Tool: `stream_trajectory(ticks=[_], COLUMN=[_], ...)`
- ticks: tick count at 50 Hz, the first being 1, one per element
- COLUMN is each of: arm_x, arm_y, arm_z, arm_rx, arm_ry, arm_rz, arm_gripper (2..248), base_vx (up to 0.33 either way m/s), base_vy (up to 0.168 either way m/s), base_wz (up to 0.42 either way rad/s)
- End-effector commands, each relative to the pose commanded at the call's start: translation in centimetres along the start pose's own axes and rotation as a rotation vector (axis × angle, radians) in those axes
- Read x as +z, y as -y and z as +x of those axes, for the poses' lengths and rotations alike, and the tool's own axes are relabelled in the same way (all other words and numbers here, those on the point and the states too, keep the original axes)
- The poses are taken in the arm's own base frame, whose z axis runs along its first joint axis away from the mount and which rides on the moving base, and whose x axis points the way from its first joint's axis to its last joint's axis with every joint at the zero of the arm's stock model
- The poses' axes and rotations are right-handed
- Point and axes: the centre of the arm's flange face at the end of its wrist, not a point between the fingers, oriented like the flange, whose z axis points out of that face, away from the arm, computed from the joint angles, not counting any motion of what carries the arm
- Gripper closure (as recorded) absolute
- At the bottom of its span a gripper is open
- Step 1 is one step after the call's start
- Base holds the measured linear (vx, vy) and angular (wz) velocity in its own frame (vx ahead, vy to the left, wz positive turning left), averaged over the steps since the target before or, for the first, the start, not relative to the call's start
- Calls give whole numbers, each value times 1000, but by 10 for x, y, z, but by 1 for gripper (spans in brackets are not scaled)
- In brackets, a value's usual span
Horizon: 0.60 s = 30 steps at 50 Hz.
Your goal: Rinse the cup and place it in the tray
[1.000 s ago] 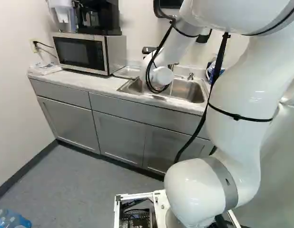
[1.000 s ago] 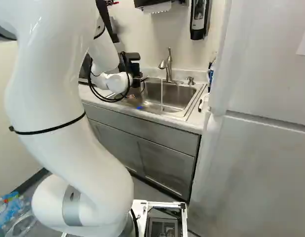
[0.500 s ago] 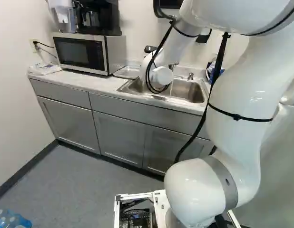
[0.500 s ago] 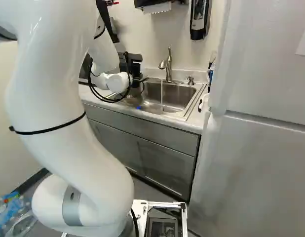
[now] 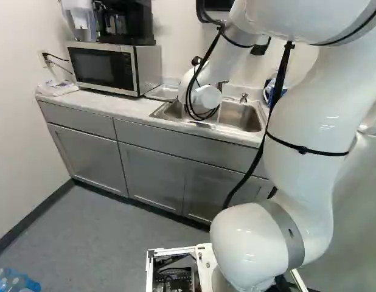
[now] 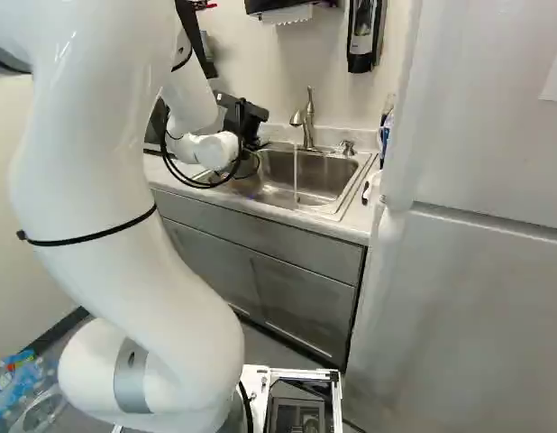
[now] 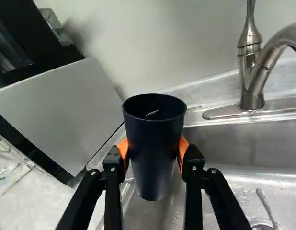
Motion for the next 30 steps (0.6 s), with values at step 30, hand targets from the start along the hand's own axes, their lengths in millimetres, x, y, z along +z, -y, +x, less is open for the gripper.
stream_trajectory(ticks=[30], arm_x=[0], arm_y=[0], arm_z=[0], arm_rx=[315], arm_ry=[0], arm_rz=[0], arm_gripper=[130], base_vx=[0], base_vy=[0], base_wz=[0])
